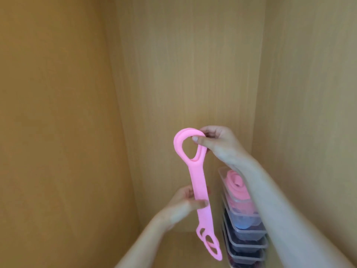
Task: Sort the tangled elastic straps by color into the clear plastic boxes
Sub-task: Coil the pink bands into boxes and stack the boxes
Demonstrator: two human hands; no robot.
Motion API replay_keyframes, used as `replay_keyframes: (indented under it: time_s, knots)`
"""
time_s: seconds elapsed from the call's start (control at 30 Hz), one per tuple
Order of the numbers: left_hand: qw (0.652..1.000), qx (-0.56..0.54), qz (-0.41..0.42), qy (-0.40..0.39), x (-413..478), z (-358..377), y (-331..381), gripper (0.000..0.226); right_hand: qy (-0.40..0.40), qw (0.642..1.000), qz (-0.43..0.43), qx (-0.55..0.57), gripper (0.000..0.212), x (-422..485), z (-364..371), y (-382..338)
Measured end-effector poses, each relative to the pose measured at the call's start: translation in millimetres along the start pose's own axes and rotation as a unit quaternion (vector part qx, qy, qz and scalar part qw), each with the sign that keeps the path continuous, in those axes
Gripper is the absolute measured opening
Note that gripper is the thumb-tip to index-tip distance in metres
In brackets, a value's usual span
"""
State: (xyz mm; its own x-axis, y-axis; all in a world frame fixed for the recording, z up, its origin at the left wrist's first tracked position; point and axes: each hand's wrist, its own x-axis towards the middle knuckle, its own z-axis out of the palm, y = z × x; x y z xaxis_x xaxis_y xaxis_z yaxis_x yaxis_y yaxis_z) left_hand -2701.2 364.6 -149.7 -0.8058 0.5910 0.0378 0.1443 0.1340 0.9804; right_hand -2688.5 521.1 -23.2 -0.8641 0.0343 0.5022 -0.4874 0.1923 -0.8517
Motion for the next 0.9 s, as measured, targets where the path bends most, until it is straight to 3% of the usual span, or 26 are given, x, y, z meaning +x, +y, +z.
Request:
replay_keyframes:
  time_s: [0.13,0.27,0.5,0.67,0.9]
  knots:
    - [0.999,-0.046,-0.001,0.018,0.4,15.2,-7.8,0.018,0.012,1.000,-0.007,-0.003,0.017,5.5,-0.9,-1.3]
    - [0.996,-0.085,-0.021,0.030,-4.1,8.0,-9.6,0.028,0.019,1.000,-0.010,-0.002,0.019,1.3,-5.1,0.6]
    - [0.964,-0.214,-0.037,0.152,2.5,-25.1,-0.3,0.034,0.028,0.999,-0.010,0.034,0.033,-51.2,-16.1,-0.3]
    - [0.941,-0.272,-0.007,0.200,6.9,-47.0,19.7,0.036,0.021,0.998,0.038,0.041,0.019,-107.9,-10.1,26.3]
    - [0.933,-0.304,0.061,0.184,1.6,-51.8,46.6,0.041,0.050,0.992,-0.002,-0.117,0.056,-139.4,17.9,101.4]
